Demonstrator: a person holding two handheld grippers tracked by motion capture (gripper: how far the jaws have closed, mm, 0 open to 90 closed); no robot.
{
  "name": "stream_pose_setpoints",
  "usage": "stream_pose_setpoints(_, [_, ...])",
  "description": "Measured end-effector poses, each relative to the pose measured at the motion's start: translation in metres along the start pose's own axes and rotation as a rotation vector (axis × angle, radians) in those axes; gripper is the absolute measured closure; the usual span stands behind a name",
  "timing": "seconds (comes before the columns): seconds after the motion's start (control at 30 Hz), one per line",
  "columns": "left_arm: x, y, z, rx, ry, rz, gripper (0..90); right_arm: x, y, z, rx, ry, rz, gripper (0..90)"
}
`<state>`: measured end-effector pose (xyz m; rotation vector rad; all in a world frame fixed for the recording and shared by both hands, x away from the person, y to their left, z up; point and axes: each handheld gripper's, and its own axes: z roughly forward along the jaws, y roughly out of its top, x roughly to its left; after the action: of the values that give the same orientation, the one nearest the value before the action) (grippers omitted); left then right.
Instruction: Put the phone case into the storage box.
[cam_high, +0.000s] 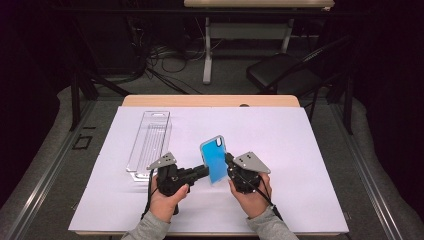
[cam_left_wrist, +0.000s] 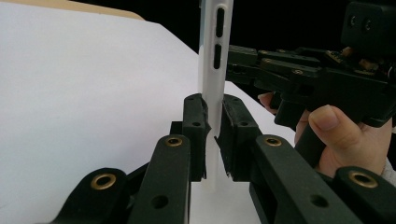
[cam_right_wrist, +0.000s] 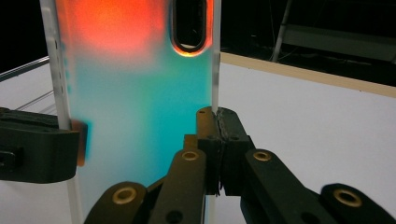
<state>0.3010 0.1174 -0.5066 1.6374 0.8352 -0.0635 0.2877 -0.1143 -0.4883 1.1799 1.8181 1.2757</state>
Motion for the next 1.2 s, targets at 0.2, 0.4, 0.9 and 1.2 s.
stream_pose_setpoints(0.2, [-0.0008, 0.0003, -0.0004, -0.002, 0.003, -0.001, 81.4, 0.0002, 0.0001, -0.0006, 0.0, 0.002, 0.0, 88.9])
stream_pose_setpoints(0.4, [-0.0006, 0.0003, -0.0004, 0.002, 0.003, -0.001, 81.5, 0.0, 0.0001, -0.0006, 0.001, 0.004, -0.001, 88.9])
stream_pose_setpoints(0.9, [-0.0003, 0.0005, -0.0005, 0.003, 0.003, -0.007, 81.5, -0.0004, 0.0001, 0.0001, 0.003, 0.006, -0.008, 88.7])
stream_pose_setpoints(1.2, [-0.0001, 0.0004, -0.0009, -0.002, 0.0, -0.015, 81.6, -0.0003, 0.0, 0.0, 0.0, 0.007, -0.017, 88.4])
